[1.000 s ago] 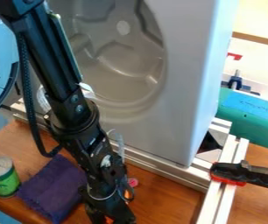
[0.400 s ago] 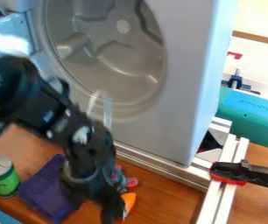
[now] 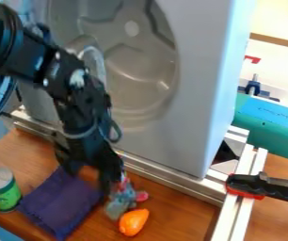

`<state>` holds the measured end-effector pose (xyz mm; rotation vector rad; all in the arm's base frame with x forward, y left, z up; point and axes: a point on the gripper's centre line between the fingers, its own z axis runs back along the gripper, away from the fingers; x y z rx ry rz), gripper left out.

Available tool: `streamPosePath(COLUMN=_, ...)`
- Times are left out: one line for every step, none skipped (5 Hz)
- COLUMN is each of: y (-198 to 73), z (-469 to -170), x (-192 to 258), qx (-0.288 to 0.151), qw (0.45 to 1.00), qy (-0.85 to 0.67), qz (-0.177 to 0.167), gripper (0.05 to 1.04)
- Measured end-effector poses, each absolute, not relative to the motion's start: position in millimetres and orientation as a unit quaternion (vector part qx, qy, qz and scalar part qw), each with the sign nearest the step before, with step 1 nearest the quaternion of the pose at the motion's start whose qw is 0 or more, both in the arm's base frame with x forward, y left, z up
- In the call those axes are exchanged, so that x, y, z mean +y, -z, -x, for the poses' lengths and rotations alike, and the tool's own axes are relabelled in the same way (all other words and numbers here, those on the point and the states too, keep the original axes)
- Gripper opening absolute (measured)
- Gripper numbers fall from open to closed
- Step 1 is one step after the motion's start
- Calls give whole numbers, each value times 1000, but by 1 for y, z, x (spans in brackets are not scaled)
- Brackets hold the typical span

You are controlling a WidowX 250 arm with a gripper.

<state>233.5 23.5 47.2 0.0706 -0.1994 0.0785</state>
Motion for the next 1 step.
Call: streamPosePath(y=-49, z=-242, x=29, qx=-70, qw=996, qy=-39, qz=-39, gripper=1001)
